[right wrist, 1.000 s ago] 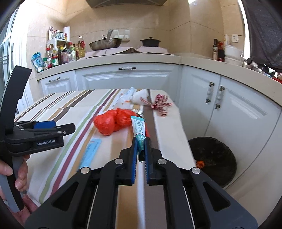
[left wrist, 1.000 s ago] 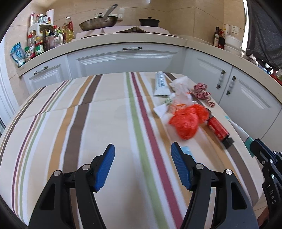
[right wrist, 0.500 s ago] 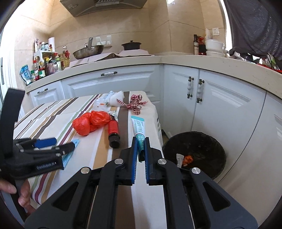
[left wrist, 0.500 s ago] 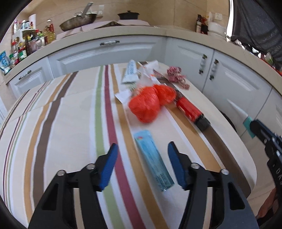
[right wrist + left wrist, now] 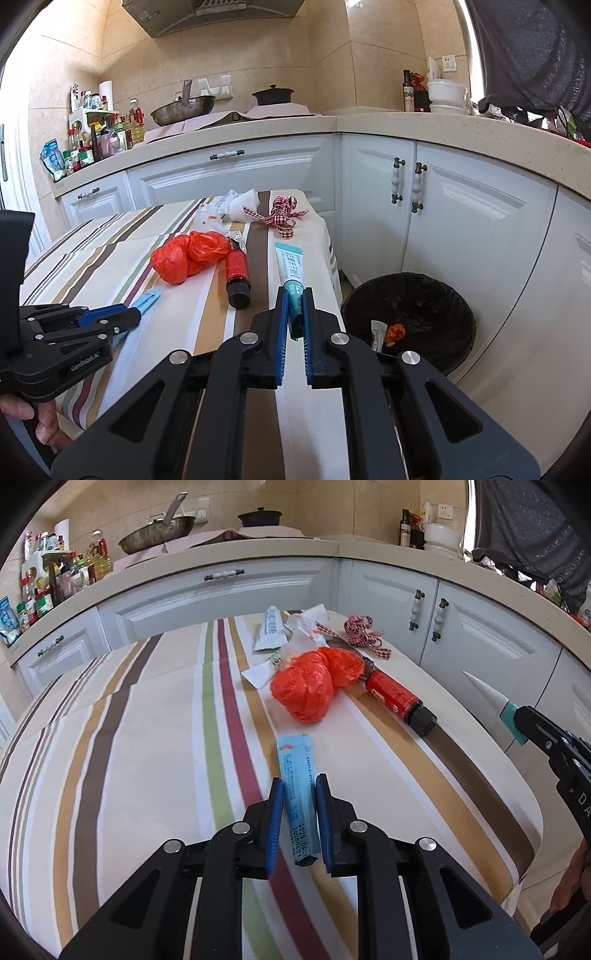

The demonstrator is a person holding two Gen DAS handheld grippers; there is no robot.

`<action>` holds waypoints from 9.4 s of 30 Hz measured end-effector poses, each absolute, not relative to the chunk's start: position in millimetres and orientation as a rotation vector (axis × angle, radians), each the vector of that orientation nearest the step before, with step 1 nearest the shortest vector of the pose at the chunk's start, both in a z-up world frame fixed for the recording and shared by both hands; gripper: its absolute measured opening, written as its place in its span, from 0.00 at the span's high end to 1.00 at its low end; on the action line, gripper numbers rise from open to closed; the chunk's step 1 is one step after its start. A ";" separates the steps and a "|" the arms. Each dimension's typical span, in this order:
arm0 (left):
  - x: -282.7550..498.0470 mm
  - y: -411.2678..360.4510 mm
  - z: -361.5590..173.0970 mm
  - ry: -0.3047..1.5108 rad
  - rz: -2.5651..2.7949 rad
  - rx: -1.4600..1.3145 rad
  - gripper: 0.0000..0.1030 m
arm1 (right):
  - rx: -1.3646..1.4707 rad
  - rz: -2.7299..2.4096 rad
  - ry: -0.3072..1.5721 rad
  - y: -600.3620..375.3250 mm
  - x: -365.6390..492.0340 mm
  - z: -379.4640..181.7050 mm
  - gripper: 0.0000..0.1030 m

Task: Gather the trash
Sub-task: 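Grasp the light blue tube with the left tool while the right tool holds the toothpaste, then carry both tubes over the black bin and open both tools to drop them, then move both open tools back over the table items, then grasp the red cylinder with the right tool while the left tool approaches the red bags, then grasp the red plastic bags with the left tool while the right tool holds the cylinder, then carry both items over the black bin and open both tools to drop them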

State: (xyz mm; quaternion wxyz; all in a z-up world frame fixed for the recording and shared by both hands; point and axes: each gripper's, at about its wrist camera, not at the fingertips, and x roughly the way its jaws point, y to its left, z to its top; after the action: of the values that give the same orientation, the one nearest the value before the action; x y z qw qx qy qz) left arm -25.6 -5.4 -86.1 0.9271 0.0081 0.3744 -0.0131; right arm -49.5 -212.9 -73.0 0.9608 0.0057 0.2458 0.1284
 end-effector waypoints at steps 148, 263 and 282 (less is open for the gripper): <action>37.3 67.9 -59.7 0.710 0.147 -0.040 0.28 | -0.097 0.365 0.790 -133.6 48.5 -85.7 0.65; 81.5 -144.0 -3.9 0.537 -0.217 0.069 0.64 | 0.045 -0.011 0.400 -340.4 23.3 -12.1 0.77; 127.7 -209.3 -49.1 0.705 -0.257 0.140 0.64 | 0.084 -0.041 0.469 -371.7 65.5 -48.7 0.77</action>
State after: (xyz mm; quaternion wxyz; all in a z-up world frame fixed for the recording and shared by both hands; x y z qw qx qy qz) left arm 127.7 -209.3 -49.1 0.9280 0.0682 0.3440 -0.1254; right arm 65.5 -371.7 -48.7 0.9716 0.0414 0.2322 -0.0205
